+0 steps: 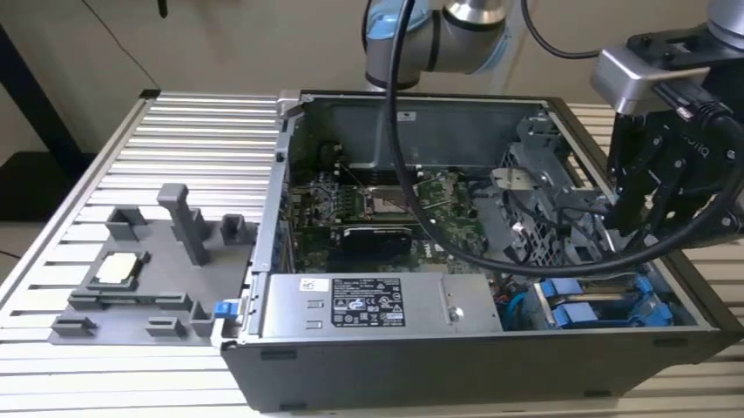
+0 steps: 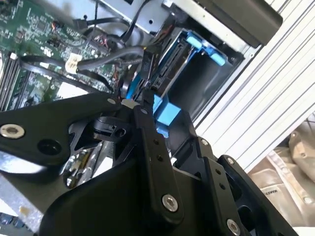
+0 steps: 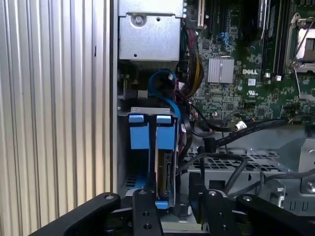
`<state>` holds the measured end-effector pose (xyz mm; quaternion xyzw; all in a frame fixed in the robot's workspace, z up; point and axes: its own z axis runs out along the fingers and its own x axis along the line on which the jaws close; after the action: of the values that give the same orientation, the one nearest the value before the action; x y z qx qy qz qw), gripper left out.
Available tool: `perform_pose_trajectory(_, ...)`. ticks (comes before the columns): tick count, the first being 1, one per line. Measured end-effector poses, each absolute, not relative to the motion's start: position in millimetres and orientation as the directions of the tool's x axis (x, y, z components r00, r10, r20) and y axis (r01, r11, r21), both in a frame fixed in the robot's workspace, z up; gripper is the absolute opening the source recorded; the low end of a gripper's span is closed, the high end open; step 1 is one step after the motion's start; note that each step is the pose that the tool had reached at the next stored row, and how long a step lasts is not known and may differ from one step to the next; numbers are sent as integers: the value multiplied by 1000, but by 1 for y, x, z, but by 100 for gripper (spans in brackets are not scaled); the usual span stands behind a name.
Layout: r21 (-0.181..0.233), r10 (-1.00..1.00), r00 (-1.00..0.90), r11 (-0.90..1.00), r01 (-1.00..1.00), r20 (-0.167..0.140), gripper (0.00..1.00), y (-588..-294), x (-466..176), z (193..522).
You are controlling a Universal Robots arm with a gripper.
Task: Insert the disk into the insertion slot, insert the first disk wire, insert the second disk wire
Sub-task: 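Insert the disk into the insertion slot, then insert the first disk wire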
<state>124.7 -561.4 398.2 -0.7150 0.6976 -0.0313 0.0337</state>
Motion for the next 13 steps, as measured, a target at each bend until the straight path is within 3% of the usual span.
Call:
perform_pose_trajectory(7,-170,-999,38,-38,-985,0,40,-552,124,397)
perform_pose_trajectory(13,-192,-996,87,-86,-978,2,40,-546,124,395)
